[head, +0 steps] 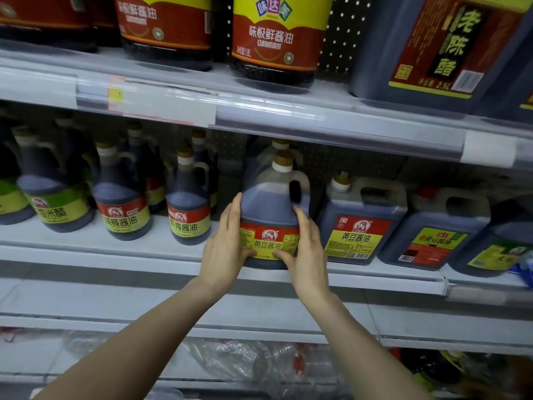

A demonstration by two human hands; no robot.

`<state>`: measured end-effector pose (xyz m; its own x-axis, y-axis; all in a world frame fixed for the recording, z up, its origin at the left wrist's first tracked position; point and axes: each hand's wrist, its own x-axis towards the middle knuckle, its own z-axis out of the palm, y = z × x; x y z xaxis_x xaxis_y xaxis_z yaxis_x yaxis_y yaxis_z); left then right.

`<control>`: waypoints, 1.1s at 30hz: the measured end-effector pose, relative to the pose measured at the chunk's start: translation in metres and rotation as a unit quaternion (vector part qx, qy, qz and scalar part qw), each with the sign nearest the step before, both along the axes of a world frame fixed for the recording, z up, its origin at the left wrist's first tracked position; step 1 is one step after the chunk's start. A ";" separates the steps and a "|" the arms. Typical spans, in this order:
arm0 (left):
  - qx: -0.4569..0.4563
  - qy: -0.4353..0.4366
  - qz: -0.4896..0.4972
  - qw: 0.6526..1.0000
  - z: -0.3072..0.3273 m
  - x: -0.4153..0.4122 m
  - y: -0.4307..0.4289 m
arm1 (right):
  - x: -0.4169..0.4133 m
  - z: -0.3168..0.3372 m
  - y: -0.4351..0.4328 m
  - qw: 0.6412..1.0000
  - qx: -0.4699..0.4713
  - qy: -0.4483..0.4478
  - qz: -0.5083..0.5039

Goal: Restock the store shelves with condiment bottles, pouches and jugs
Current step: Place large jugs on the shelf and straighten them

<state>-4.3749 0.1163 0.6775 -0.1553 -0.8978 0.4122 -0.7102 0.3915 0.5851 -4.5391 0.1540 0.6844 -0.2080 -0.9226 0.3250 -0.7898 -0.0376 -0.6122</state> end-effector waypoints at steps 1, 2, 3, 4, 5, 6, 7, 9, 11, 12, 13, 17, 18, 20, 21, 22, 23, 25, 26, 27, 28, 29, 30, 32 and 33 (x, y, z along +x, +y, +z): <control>0.002 -0.001 0.000 1.000 0.001 -0.001 -0.002 | -0.001 0.000 -0.002 1.000 0.001 -0.001 0.000; 0.005 -0.004 0.001 1.000 0.001 -0.002 -0.003 | -0.002 0.000 -0.004 1.000 0.003 -0.002 0.001; 0.006 -0.006 0.001 1.000 0.001 -0.002 -0.005 | -0.003 0.001 -0.005 1.000 0.006 -0.001 0.001; 0.005 -0.007 -0.001 1.000 0.001 -0.002 -0.006 | -0.003 0.001 -0.007 1.000 0.008 0.001 0.002; 0.004 -0.008 -0.004 1.000 0.001 -0.002 -0.008 | -0.004 0.001 -0.008 1.000 0.007 0.003 0.003; 0.002 -0.009 -0.007 1.000 0.001 -0.002 -0.008 | -0.004 0.001 -0.008 1.000 0.007 0.004 0.003; -0.001 -0.009 -0.009 1.000 0.001 -0.001 -0.008 | -0.005 0.001 -0.009 1.000 0.005 0.004 0.003; -0.002 -0.009 -0.009 1.000 0.001 -0.001 -0.008 | -0.006 0.001 -0.010 1.000 0.002 0.004 0.005; 0.002 -0.007 -0.009 1.000 0.001 0.000 -0.008 | -0.006 0.001 -0.009 1.000 0.002 0.009 0.008; 0.004 -0.007 -0.010 1.000 0.001 0.000 -0.007 | -0.005 0.001 -0.009 1.000 0.003 0.011 0.008; 0.007 -0.007 -0.011 1.000 0.001 0.000 -0.007 | -0.005 0.001 -0.008 1.000 0.005 0.012 0.008; 0.014 -0.009 -0.013 1.000 0.004 0.001 -0.003 | -0.004 0.004 -0.006 1.000 0.013 0.012 0.011; 0.015 -0.010 -0.012 1.000 0.005 0.002 -0.003 | -0.004 0.005 -0.005 1.000 0.017 0.013 0.013; 0.017 -0.012 -0.006 1.000 0.006 0.002 -0.001 | -0.003 0.007 -0.002 1.000 0.022 0.013 0.015; 0.018 -0.014 -0.002 1.000 0.006 0.001 0.001 | -0.003 0.007 0.000 0.999 0.023 0.015 0.017; 0.018 -0.015 0.003 1.000 0.007 0.000 0.002 | -0.003 0.008 0.001 0.999 0.023 0.018 0.019; 0.018 -0.015 0.006 1.000 0.008 -0.001 0.003 | -0.005 0.009 0.003 0.999 0.023 0.022 0.021; 0.012 -0.014 0.010 1.000 0.012 -0.004 0.005 | -0.009 0.012 0.005 0.999 0.019 0.029 0.027; 0.007 -0.014 0.011 1.000 0.014 -0.005 0.006 | -0.011 0.012 0.006 0.999 0.017 0.032 0.029; 0.002 -0.015 0.014 1.000 0.016 -0.006 0.008 | -0.013 0.013 0.006 0.999 0.015 0.032 0.031; -0.006 -0.016 0.018 1.000 0.018 -0.007 0.010 | -0.015 0.014 0.007 0.999 0.011 0.032 0.032; -0.017 -0.016 0.023 0.999 0.020 -0.009 0.013 | -0.016 0.015 0.008 0.999 0.004 0.031 0.034; -0.030 -0.017 0.029 0.999 0.022 -0.010 0.016 | -0.018 0.015 0.009 0.999 -0.008 0.030 0.035; -0.055 -0.025 0.036 0.998 0.024 -0.012 0.021 | -0.022 0.016 0.010 0.999 -0.031 0.021 0.037; -0.068 -0.031 0.038 0.996 0.025 -0.014 0.024 | -0.024 0.017 0.010 0.998 -0.036 0.015 0.039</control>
<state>-4.3884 0.1399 0.7027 -0.1190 -0.8444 0.5224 -0.7738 0.4085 0.4841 -4.5633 0.1642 0.7019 -0.1259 -0.9092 0.3968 -0.8011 -0.1428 -0.5813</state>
